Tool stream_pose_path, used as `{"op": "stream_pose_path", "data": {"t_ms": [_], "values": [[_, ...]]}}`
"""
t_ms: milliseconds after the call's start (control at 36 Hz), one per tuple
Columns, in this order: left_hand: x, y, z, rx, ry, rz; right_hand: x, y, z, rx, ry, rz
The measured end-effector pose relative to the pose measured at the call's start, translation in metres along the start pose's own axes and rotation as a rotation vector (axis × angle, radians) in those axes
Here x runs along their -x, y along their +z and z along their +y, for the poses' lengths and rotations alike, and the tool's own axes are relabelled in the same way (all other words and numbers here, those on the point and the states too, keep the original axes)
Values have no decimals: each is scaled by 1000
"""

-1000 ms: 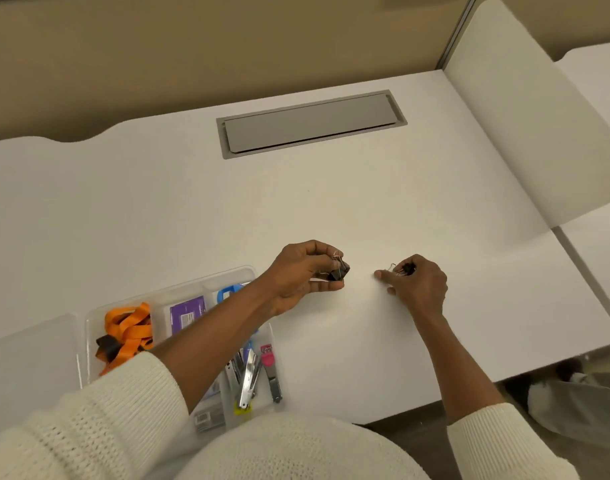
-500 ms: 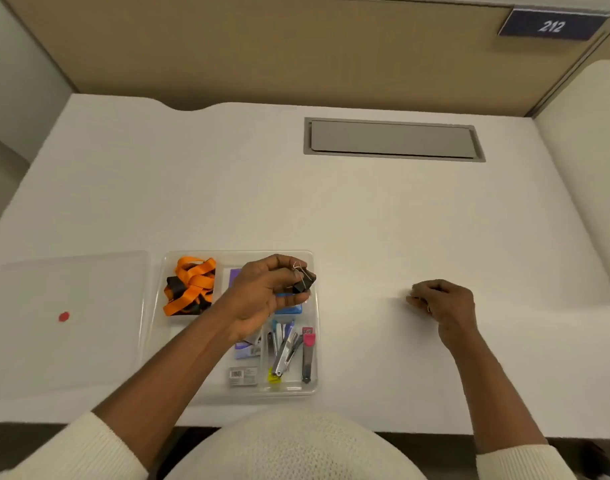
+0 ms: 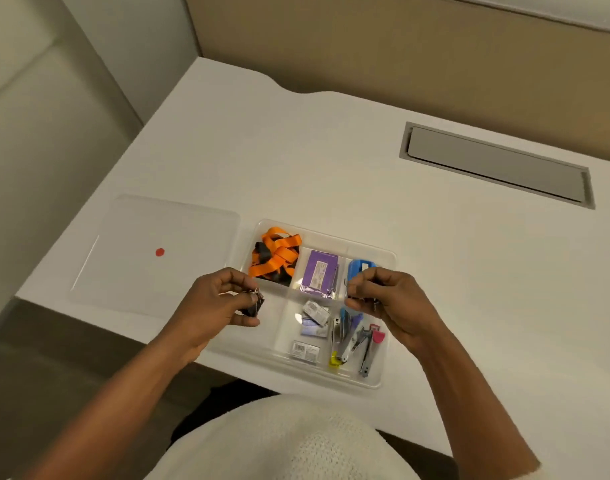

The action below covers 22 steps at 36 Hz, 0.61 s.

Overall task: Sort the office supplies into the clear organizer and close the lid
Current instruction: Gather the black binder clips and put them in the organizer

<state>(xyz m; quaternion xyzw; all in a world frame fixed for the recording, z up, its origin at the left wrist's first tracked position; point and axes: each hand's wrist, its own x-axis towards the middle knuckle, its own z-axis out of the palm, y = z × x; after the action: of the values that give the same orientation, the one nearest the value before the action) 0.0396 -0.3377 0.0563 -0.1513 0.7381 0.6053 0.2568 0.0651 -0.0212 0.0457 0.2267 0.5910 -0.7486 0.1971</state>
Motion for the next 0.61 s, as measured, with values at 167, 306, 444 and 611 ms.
{"op": "stream_pose_path", "data": {"t_ms": [167,306,444,611], "values": [[1,-11,-17,-346,81,34,-20,88,5,229,29,-154],[-4,-7,-22,-545,175,86,-36,125,16,418,54,-137],[-8,-7,-26,-777,312,86,-42,150,28,654,46,-5],[-18,-2,-33,-935,390,51,-39,179,31,970,-42,124]]}}
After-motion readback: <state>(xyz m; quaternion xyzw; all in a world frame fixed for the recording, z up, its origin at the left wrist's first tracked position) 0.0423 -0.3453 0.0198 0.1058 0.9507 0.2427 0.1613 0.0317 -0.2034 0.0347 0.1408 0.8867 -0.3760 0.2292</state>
